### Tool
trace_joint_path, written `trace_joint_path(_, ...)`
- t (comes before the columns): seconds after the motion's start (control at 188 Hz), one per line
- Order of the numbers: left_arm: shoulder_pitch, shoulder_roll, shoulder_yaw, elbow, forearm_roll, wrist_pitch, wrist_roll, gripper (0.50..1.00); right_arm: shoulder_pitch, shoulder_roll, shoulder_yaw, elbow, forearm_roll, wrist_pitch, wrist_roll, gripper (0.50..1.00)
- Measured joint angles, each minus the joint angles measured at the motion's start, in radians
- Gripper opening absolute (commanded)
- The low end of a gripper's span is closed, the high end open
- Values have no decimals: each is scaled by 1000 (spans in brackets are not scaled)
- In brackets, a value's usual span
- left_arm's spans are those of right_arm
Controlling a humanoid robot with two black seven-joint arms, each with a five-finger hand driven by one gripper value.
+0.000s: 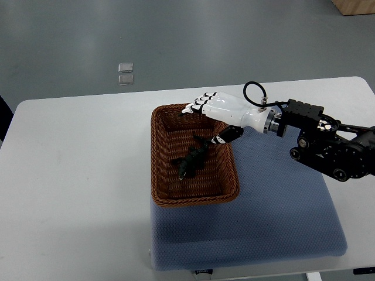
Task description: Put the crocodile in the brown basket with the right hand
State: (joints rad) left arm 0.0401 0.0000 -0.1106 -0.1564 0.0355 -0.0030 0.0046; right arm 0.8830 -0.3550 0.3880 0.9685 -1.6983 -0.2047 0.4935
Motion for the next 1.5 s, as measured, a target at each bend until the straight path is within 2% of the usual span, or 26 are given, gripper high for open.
trace_joint_path(0.149, 0, 0, 0, 0, 0, 0, 0, 1000, -75, 5, 255, -33, 36, 146, -17, 856)
trace_joint_path(0.25, 0, 0, 0, 0, 0, 0, 0, 1000, -127, 16, 430, -78, 146, 258, -68, 856)
trace_joint_path(0.33, 0, 0, 0, 0, 0, 0, 0, 1000, -146, 33, 504, -118, 235, 294, -106, 856)
trace_joint_path(0.538, 1, 0, 0, 0, 0, 0, 0, 1000, -181, 97, 646, -208, 447, 301, -198, 856)
trace_joint_path(0.645, 0, 0, 0, 0, 0, 0, 0, 1000, -193, 112, 698, -223, 604, 303, -272, 856)
trace_joint_path(0.741, 0, 0, 0, 0, 0, 0, 0, 1000, -199, 114, 710, -232, 742, 299, -307, 858)
trace_joint_path(0.799, 0, 0, 0, 0, 0, 0, 0, 1000, -200, 114, 711, -245, 814, 294, -315, 864)
trace_joint_path(0.879, 0, 0, 0, 0, 0, 0, 0, 1000, -200, 113, 711, -267, 883, 290, -318, 911)
trace_joint_path(0.954, 0, 0, 0, 0, 0, 0, 0, 1000, -200, 110, 711, -287, 928, 289, -318, 923)
trace_joint_path(1.502, 0, 0, 0, 0, 0, 0, 0, 1000, -214, 102, 709, -340, 992, 297, -307, 930)
